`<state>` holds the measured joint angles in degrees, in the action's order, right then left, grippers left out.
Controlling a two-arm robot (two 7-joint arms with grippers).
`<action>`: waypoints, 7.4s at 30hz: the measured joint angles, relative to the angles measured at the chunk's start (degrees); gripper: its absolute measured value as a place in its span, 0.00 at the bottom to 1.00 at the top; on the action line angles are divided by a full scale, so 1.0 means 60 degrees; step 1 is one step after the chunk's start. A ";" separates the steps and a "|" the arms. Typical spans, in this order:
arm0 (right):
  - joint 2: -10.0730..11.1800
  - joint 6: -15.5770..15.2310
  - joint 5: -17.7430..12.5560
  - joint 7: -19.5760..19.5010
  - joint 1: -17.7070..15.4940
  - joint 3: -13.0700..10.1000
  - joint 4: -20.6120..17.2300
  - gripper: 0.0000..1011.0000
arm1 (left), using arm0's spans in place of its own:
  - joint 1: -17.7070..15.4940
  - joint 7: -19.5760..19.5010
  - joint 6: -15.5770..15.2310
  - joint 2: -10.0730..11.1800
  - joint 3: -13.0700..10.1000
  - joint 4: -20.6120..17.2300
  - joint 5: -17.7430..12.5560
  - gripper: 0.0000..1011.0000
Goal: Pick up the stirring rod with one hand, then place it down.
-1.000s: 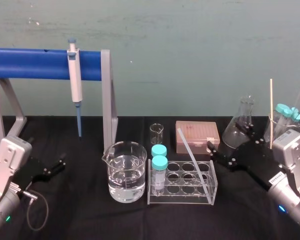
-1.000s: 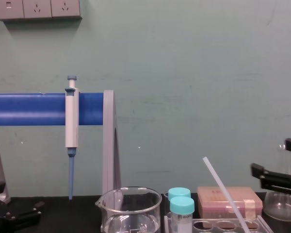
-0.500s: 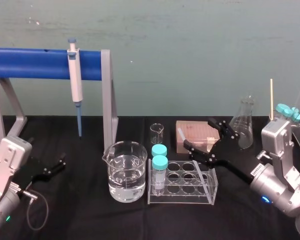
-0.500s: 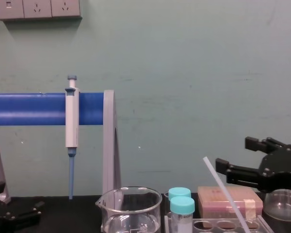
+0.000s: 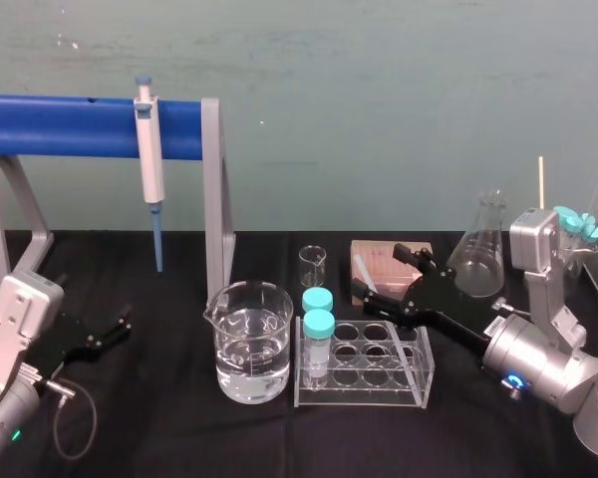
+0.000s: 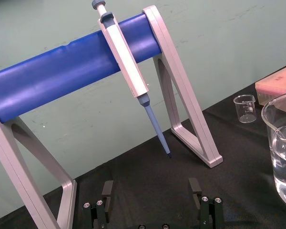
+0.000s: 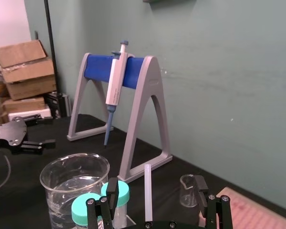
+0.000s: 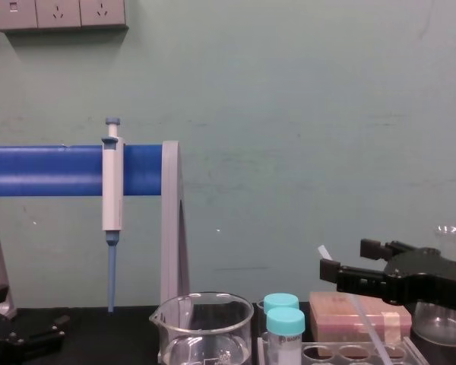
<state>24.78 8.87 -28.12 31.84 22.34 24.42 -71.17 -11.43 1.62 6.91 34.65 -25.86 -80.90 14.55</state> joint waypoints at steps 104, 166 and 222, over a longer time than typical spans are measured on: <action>-0.0498 0.0550 -0.0496 0.0212 0.0368 -0.0983 0.0043 0.07 | 0.0000 0.0000 0.0000 0.0000 0.0000 0.0000 0.0000 0.99; -0.1107 0.3896 0.0966 -0.0460 -0.0415 -0.2025 0.0714 0.07 | 0.0000 0.0000 0.0000 0.0000 0.0000 0.0000 0.0000 0.99; -0.1107 0.3907 0.0966 -0.0457 -0.0414 -0.2025 0.0713 0.07 | 0.0000 0.0000 0.0000 0.0000 0.0000 0.0000 0.0000 0.99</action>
<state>18.14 32.31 -22.32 29.10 19.85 12.27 -66.89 -11.43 1.62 6.91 34.65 -25.86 -80.90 14.55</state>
